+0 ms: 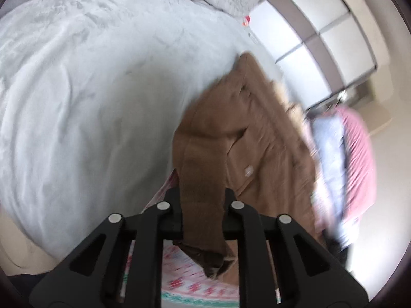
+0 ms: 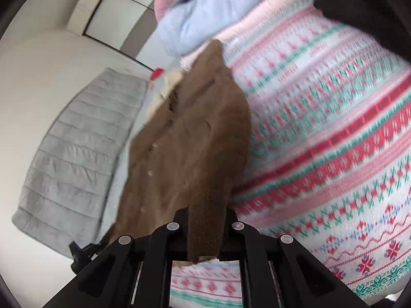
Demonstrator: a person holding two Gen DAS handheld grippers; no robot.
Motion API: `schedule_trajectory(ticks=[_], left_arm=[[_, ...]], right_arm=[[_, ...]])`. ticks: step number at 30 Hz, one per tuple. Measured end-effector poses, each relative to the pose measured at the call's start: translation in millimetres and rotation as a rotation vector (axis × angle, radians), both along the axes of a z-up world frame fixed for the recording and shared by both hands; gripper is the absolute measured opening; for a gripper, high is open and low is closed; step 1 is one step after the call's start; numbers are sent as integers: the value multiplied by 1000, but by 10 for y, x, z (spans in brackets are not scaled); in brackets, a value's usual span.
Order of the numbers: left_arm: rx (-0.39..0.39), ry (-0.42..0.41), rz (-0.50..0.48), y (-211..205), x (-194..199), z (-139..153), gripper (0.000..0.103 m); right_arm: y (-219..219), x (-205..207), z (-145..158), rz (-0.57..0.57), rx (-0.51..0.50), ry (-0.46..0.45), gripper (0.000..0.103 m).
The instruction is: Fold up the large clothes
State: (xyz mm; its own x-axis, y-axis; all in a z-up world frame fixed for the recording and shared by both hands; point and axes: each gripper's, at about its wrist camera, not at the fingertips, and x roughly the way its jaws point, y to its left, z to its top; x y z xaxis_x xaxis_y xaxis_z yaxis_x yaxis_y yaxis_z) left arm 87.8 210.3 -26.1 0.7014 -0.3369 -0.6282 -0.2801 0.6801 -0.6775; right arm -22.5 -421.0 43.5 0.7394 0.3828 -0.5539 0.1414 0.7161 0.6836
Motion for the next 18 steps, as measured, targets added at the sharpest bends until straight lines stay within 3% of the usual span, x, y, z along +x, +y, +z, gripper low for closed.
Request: schedule_trajectory(ticks=[2,3,7,11,18], left_arm=[[-85,-28,25,112,-51,99,16],[-89,-25,27,106,-84,135,15],[-31,-51,16,12,-344,446,14],[-57,-83,30,39,-639,739,14],[-16,-167,-17,46,-1466,1159,14]], right_arm=[[7,-20,158,-9,28,-40,8],[16,-36,223,-9,41,-62,8],[126,-242,616,28,28,-168,8],[171,-486,931,54,9,-226,8],[-17,-1416,1280,60,40,-361,8]])
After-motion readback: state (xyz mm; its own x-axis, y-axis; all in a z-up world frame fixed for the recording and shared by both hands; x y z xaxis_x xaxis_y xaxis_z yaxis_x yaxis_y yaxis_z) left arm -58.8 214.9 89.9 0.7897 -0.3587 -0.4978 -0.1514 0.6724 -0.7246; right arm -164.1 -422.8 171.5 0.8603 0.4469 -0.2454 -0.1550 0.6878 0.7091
